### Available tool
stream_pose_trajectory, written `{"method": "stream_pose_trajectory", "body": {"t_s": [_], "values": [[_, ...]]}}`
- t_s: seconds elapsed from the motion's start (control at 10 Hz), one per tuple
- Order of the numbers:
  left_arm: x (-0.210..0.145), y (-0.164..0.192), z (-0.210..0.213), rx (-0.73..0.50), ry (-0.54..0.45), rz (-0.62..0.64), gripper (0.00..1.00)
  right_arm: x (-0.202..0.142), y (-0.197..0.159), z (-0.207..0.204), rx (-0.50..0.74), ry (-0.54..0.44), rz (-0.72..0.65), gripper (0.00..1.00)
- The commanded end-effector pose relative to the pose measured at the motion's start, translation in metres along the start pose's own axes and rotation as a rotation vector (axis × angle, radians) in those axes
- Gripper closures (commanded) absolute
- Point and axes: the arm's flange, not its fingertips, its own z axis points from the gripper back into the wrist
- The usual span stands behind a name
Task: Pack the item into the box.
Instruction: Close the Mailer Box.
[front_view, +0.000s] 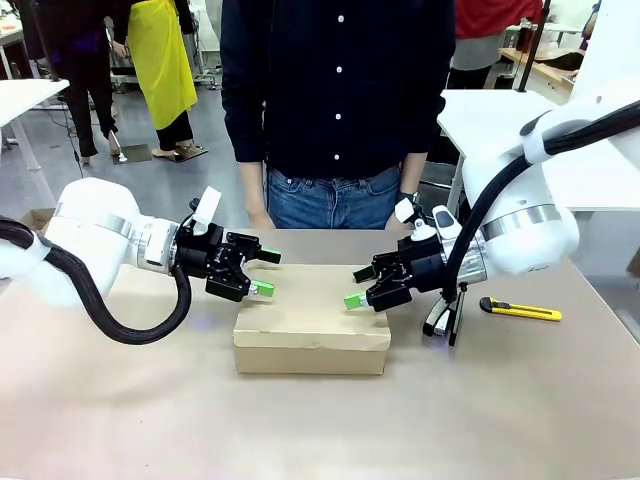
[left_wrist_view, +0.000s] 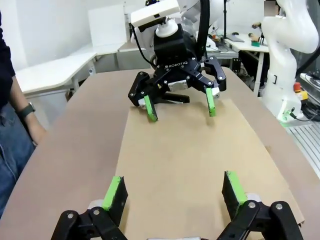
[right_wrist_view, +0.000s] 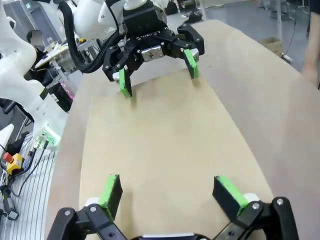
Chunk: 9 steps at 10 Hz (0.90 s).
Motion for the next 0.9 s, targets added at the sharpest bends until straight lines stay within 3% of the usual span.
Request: {"method": "stream_pose_trajectory", "body": {"t_s": [0.0,0.5,0.7,0.8], "values": [[0.002,0.006,0.004,-0.037,0.013,0.057,0.00,-0.009,0.001,0.002,-0.026,0.014,0.044,0.00],[0.029,-0.007,0.044,0.029,0.039,0.069,0.00,0.011,0.027,0.057,-0.021,-0.148,0.116,0.00],[0.071,-0.038,0.076,0.105,-0.016,0.025,0.00,0.018,0.037,0.095,-0.062,-0.247,0.020,0.00],[0.084,-0.055,0.094,0.147,-0.039,0.090,0.00,0.017,0.044,0.116,-0.054,-0.289,-0.090,0.00]]}}
